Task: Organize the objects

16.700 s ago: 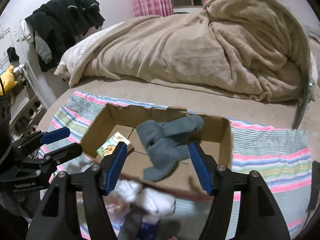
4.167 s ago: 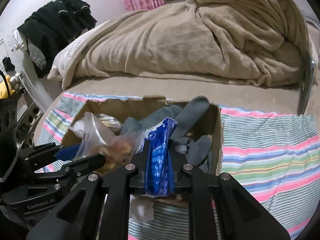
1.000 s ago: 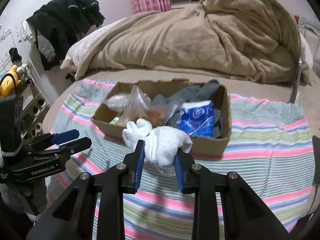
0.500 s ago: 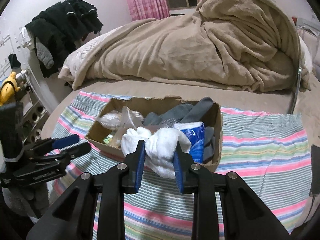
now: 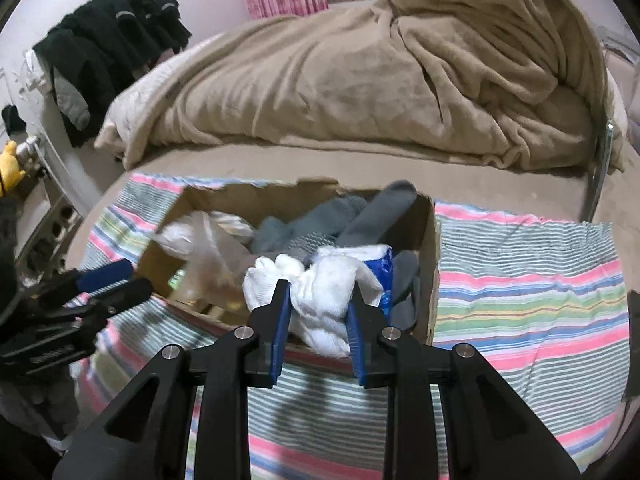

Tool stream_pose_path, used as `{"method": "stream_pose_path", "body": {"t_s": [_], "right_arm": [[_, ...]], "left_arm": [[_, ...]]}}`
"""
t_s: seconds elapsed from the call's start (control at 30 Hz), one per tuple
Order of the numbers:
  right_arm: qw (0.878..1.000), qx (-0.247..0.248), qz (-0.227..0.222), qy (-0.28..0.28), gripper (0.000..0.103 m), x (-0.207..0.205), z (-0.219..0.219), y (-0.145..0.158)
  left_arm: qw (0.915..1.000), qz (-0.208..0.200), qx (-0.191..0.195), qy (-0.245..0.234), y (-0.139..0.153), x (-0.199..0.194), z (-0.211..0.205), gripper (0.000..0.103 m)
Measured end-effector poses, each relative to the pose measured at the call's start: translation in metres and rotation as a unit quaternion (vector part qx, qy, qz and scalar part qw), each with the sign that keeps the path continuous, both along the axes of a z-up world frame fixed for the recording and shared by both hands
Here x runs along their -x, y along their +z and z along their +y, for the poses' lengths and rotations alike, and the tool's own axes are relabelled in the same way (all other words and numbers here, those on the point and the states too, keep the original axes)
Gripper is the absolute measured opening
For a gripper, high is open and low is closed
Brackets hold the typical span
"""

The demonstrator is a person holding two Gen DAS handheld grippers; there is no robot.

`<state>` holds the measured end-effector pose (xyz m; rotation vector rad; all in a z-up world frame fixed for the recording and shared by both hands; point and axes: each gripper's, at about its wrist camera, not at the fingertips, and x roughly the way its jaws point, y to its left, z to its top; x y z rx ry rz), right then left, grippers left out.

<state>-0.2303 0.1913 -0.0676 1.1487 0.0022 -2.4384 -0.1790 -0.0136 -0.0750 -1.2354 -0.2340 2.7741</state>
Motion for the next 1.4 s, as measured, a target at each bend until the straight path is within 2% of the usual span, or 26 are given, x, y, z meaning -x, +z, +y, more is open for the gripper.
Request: {"method": "stream_pose_path", "body": {"t_s": [0.17, 0.3, 0.37, 0.57, 0.8, 0.9, 1.1, 1.2, 1.4], "right_arm": [[1.0, -0.007, -0.011, -0.009, 0.031, 0.006, 0.002, -0.019], [1.0, -0.001, -0.011, -0.014, 0.032, 0.006, 0.005, -0.018], [1.0, 0.0, -0.012, -0.017, 0.038, 0.005, 0.005, -0.016], [1.0, 0.001, -0.009, -0.026, 0.044, -0.003, 0.008, -0.01], [0.999, -0.001, 0.004, -0.033, 0.054, -0.018, 0.012, 0.003], [0.999, -0.003, 0.017, -0.035, 0.064, -0.029, 0.012, 0.012], [0.999, -0.004, 0.03, -0.033, 0.067, -0.05, 0.011, 0.027], [0.999, -0.007, 0.04, -0.03, 0.074, -0.064, 0.01, 0.035], [0.998, -0.004, 0.055, -0.03, 0.075, -0.091, 0.011, 0.05]], "left_arm": [[1.0, -0.003, 0.002, -0.004, -0.004, 0.003, 0.002, 0.055], [1.0, -0.003, 0.004, -0.003, -0.004, 0.003, 0.003, 0.055], [1.0, -0.003, 0.004, -0.003, -0.004, 0.003, 0.003, 0.055], [1.0, 0.001, 0.005, -0.002, 0.001, -0.006, 0.002, 0.055], [0.9999, 0.008, 0.005, -0.007, 0.012, -0.021, 0.006, 0.055], [0.9998, 0.013, 0.005, -0.011, 0.019, -0.029, 0.01, 0.055], [0.9997, 0.021, 0.005, -0.013, 0.03, -0.05, 0.017, 0.055], [0.9996, 0.025, 0.007, -0.014, 0.035, -0.062, 0.018, 0.055], [0.9993, 0.033, 0.01, -0.014, 0.045, -0.087, 0.021, 0.055]]}}
